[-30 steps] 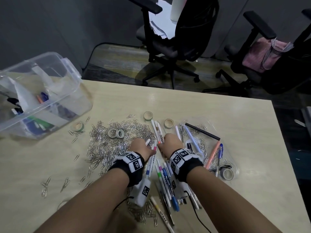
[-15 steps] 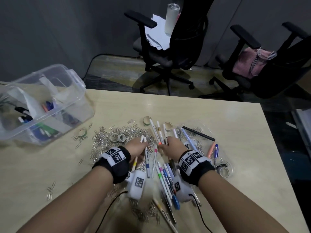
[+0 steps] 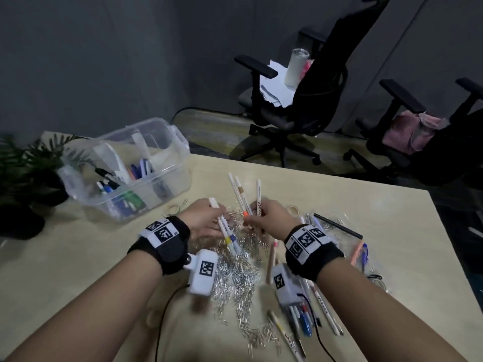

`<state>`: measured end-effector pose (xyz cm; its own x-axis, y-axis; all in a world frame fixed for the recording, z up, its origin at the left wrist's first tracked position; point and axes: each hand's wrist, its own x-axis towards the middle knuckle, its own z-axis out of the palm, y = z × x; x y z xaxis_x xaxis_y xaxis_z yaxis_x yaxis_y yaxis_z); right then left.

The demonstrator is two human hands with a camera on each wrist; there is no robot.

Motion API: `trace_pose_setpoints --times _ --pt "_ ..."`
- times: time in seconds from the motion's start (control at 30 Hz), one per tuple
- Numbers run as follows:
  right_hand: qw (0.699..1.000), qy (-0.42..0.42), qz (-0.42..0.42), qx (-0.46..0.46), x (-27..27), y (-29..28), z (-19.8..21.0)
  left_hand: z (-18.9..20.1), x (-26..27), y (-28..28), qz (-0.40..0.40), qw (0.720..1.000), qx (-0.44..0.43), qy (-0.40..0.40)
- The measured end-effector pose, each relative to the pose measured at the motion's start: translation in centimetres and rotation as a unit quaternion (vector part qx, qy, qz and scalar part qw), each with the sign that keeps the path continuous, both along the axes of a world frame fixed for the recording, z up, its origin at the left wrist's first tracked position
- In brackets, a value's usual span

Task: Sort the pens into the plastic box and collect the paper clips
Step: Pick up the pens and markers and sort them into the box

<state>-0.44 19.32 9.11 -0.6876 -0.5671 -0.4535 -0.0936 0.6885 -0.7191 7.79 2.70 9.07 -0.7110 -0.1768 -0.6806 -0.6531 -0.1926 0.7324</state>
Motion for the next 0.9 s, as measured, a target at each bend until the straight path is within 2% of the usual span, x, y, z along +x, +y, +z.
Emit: trace_pose_setpoints --times 0.2,0.43,0.7,0.9 --pt "0.998 0.008 0.023 -0.061 1.2 -7.4 2.0 2.5 3.3 -6.2 0.063 0.994 -0.045 0.080" --pt "0.993 -0.012 0.060 -0.101 2.4 -16.9 3.1 4.4 6.4 -15.5 0.135 0.974 -0.131 0.128" --pt "0.992 -0.003 0.064 -0.106 2.1 -25.1 3.4 5.1 7.6 -24.8 0.210 0.951 -0.166 0.154" --pt "0.991 -0.024 0.087 -0.096 2.9 -29.6 2.5 4.6 7.3 -28.7 0.218 0.945 -0.200 0.138"
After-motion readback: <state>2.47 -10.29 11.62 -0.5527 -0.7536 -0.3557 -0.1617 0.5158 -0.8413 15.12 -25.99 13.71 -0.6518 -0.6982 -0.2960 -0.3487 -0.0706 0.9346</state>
